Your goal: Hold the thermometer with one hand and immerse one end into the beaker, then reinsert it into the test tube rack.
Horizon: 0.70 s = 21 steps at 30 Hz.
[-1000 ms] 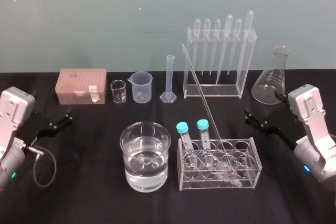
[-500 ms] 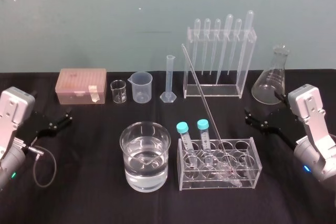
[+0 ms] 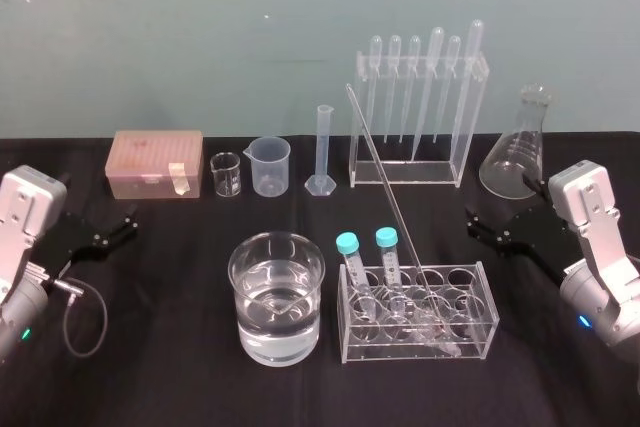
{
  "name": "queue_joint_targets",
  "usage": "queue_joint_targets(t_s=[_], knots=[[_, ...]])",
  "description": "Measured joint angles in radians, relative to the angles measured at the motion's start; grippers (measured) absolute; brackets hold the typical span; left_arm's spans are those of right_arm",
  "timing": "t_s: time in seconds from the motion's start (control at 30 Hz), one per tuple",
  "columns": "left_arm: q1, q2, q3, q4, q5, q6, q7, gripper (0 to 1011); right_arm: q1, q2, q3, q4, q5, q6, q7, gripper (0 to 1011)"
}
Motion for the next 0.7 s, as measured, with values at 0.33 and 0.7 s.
queue_joint_targets(t_s=[0.33, 0.7], knots=[[0.000, 0.000, 0.000, 0.000, 0.000, 0.000, 0.000, 1008, -0.004, -0.001, 0.009, -0.004, 0.012, 0.007, 0.019, 1003], [0.000, 0.000, 0.000, 0.000, 0.000, 0.000, 0.000, 1008, -0.041, 0.033, 0.124, -0.145, 0.278, 0.158, 0.230, 1003]])
